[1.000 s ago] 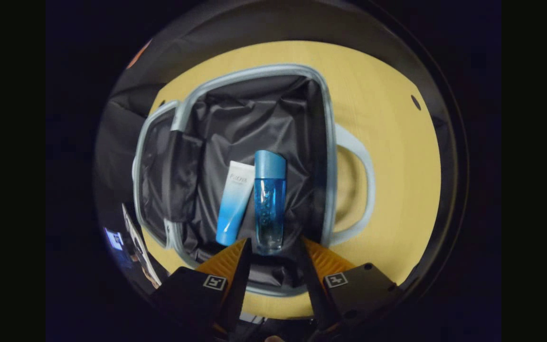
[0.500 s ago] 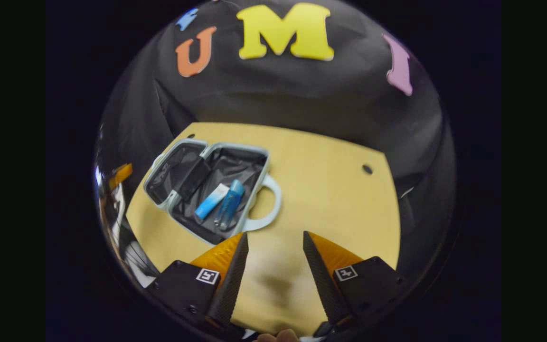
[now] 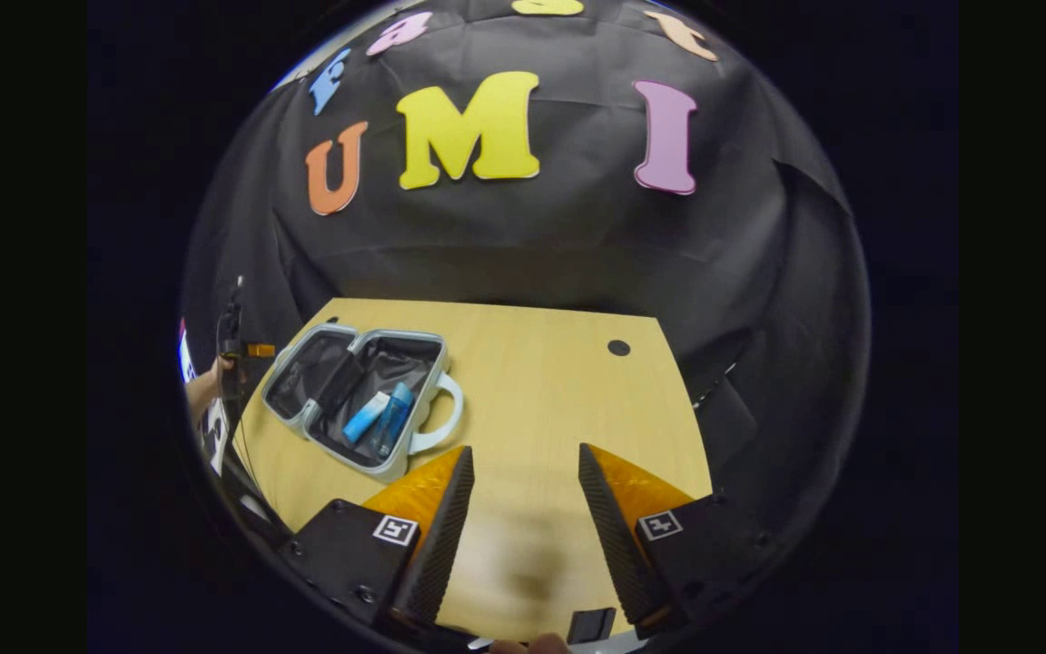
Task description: First open the suitcase, pack the skin care products into it, and then close the suitcase.
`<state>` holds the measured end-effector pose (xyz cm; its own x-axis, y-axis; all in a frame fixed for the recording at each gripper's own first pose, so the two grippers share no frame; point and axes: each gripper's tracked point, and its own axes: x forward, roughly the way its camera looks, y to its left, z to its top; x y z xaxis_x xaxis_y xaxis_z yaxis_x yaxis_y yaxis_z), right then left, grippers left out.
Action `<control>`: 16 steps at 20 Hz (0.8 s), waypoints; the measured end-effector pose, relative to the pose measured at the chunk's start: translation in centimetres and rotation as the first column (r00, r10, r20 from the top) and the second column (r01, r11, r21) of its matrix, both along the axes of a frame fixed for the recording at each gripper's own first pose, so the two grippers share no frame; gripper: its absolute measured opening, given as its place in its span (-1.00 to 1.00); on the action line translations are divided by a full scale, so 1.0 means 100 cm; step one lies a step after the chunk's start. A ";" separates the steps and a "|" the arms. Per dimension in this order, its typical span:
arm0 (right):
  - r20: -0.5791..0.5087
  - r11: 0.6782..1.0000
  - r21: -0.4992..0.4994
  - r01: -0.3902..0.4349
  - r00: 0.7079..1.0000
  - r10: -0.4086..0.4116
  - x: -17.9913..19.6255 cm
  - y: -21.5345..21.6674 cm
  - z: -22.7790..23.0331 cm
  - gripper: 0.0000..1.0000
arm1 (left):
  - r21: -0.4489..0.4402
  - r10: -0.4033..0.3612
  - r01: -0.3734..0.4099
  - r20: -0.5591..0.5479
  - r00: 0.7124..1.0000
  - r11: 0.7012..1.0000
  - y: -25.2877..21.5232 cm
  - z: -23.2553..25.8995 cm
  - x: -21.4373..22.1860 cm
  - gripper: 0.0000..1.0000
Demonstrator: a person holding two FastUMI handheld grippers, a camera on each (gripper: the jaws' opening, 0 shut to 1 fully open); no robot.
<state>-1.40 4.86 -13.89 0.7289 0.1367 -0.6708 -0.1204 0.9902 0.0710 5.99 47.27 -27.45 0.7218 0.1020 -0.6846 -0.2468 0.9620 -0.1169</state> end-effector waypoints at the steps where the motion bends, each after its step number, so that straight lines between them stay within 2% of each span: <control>1: -0.019 1.000 0.017 0.009 1.000 -0.009 -0.002 0.000 -0.004 0.41 | 0.020 0.009 -0.008 -0.037 0.999 1.000 0.005 -0.012 0.004 0.96; 5: -0.063 0.998 0.037 0.042 0.997 -0.039 -0.007 0.000 -0.018 0.41 | 0.051 0.011 -0.005 -0.111 0.994 0.999 -0.003 -0.046 0.024 0.97; 6: -0.067 0.998 0.038 0.046 0.997 -0.044 -0.006 0.001 -0.019 0.40 | 0.044 0.019 -0.014 -0.123 0.992 0.999 -0.001 -0.051 0.025 0.66; 9: -0.064 0.997 0.053 0.060 0.996 -0.057 -0.002 0.002 -0.018 0.41 | 0.039 0.033 -0.027 -0.157 0.987 0.999 -0.004 -0.063 0.027 0.39; 10: -0.059 0.997 0.053 0.062 0.996 -0.059 -0.001 0.001 -0.018 0.41 | 0.027 0.041 -0.037 -0.160 0.986 0.999 -0.007 -0.064 0.026 -0.07; 11: -0.055 0.996 0.057 0.063 0.997 -0.060 -0.001 0.001 -0.017 0.41 | 0.047 0.071 -0.065 -0.152 0.986 0.997 -0.003 -0.060 0.027 -0.22; 12: -0.051 0.996 0.059 0.061 0.997 -0.058 -0.001 0.000 -0.017 0.41 | 0.045 0.087 -0.081 -0.148 0.985 0.996 -0.004 -0.059 0.028 -0.54; 14: -0.046 0.996 0.066 0.060 0.997 -0.057 -0.003 -0.003 -0.017 0.41 | 0.063 0.104 -0.097 -0.134 0.985 0.993 -0.005 -0.047 0.027 -0.66; 16: -0.045 0.994 0.088 0.070 0.997 -0.067 -0.006 -0.009 -0.017 0.41 | 0.144 0.117 -0.105 -0.078 0.990 0.984 -0.002 -0.018 0.031 -0.74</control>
